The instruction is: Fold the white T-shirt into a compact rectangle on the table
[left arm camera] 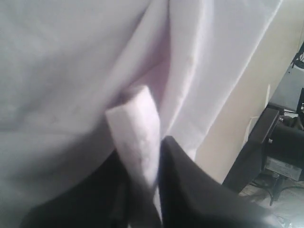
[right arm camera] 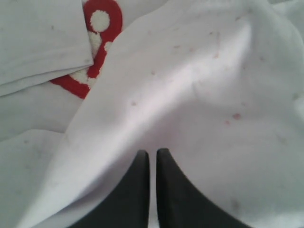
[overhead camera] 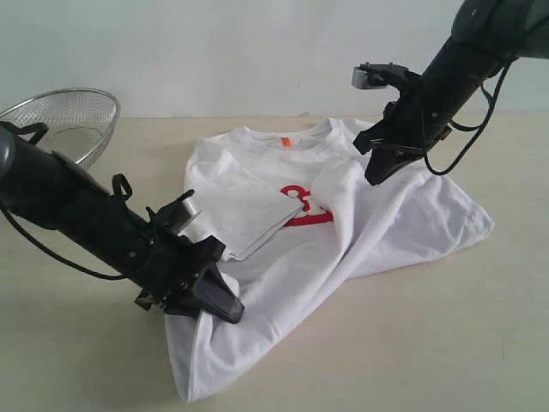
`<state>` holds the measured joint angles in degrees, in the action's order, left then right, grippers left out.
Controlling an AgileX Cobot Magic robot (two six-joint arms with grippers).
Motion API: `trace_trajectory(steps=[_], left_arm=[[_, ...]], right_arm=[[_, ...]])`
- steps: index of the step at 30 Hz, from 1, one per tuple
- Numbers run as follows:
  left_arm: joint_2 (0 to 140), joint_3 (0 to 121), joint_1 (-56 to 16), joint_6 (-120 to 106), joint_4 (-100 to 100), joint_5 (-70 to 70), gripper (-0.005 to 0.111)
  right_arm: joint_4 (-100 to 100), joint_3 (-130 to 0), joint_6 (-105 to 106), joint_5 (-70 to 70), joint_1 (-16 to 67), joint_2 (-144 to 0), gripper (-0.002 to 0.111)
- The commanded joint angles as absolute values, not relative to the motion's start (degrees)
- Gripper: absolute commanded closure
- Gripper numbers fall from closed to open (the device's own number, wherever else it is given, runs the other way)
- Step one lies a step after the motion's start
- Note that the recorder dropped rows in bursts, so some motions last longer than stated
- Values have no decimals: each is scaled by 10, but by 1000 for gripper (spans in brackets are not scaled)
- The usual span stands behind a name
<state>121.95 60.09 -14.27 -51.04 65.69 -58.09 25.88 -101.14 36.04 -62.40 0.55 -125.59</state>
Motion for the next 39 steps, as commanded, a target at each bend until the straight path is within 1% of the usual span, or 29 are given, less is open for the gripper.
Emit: trace_trajectory(steps=[1,4,7,9,11,13,15,22,25,31,39], left_arm=[[1217,610,-145,-520,655,-591,100],[1217,616,-145,-520,653,-615,98],[1217,620,-145,-523,655,-615,92],[1217,620,-145,-536,660,-614,91],[1217,620,-145,-540,661,-614,91],[1216,620,-145,-550,662,-608,94],[1212,620,-145,-571,662,-610,102],[1150,620,-145,-583,653,-609,102],[1111,620,-145,-583,644,-575,102],[1057,628,-145,-605,625,-431,102],[1061,718,-145,-622,614,-338,102]], right_arm=[[250,-1013,365,-628,5,-1252,108],[249,-1013,365,-628,5,-1252,108],[249,-1013,365,-628,5,-1252,108],[249,-1013,365,-629,5,-1252,108],[249,-1013,365,-629,5,-1252,108],[249,-1013,365,-629,5,-1252,108],[248,-1013,365,-630,5,-1252,108],[247,-1013,365,-633,5,-1252,108],[246,-1013,365,-632,5,-1252,108],[246,-1013,361,-617,5,-1252,108],[245,-1013,361,-606,5,-1252,108]])
